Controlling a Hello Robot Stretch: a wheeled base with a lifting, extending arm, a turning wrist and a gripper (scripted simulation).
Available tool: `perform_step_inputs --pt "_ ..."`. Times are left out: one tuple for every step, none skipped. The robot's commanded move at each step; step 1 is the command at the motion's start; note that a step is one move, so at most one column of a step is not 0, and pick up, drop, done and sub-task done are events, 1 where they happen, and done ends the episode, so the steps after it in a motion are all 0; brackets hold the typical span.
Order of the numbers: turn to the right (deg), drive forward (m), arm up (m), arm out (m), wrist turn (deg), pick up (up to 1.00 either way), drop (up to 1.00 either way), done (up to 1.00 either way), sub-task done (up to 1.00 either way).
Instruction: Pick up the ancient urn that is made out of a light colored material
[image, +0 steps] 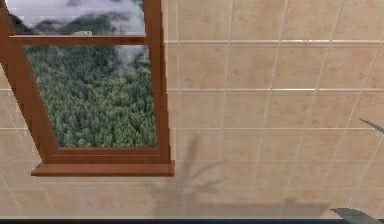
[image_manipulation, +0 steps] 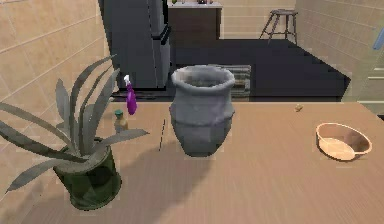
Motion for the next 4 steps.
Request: perform_step_inputs --pt "0.0 0.0 0.5 0.0 0.0 0.0 0.0 0.0 0.0" --pt "0.0 0.0 0.38 0.0 0.0 0.0 0.0 0.0 0.0" --pt "0.0 0.0 0.0 0.34 0.0 0.0 0.0 0.0 0.0" --pt "0.0 0.0 0.0 0.0 45.0 0.0 0.0 0.0 0.0"
